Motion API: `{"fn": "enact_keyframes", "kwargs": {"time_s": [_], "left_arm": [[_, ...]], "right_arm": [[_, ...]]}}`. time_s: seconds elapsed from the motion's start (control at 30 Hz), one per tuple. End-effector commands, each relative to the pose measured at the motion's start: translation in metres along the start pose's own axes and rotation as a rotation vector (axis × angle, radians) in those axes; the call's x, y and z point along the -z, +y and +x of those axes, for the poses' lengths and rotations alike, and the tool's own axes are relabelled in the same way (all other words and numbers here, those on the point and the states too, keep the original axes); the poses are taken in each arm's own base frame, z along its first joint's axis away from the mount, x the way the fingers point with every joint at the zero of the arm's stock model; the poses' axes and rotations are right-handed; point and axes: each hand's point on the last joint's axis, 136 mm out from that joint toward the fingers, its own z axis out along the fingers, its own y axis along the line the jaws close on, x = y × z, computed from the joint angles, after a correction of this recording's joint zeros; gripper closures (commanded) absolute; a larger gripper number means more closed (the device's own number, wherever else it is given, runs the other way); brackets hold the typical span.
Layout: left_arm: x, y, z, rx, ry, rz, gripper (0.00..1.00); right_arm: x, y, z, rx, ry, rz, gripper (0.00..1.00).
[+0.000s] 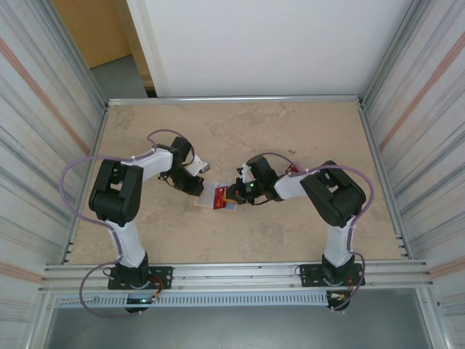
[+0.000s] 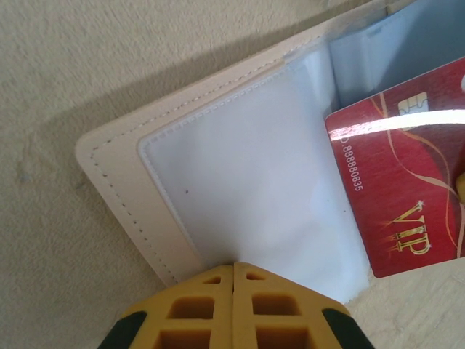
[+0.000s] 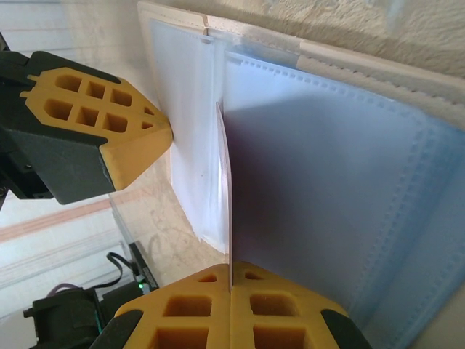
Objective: Put the credit cards into the card holder
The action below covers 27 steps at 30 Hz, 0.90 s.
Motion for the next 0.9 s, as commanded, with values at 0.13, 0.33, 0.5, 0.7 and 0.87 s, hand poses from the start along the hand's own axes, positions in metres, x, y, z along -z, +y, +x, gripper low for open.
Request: {"fn": "enact_keyframes", "kwargs": {"time_s": [0.13, 0.33, 0.5, 0.7, 0.87], "left_arm": [[0.0, 0.005, 0.006, -0.01, 0.029, -0.025, 1.0], [0.0, 0.005, 0.006, -0.009, 0.031, -0.024, 1.0], [0.0, 0.004, 0.006, -0.011, 0.03, -0.024, 1.0], [-0.001, 0.005, 0.007, -0.011, 0.034, -0.025, 1.0], [-0.002, 0.005, 0.007, -0.01, 0.035, -0.022, 1.0]], "right_arm": [[-0.004, 0.001, -0.007, 0.008, -0.002, -0.018, 1.0], [-0.004, 0.01, -0.012, 0.037, -0.012, -0.054, 1.0], [-0.004, 0.013, -0.017, 0.05, -0.026, -0.073, 1.0], [-0.004, 0.015, -0.022, 0.045, -0.059, -0.103, 1.0], [-0.003, 0.02, -0.026, 0.048, -0.086, -0.141, 1.0]]}}
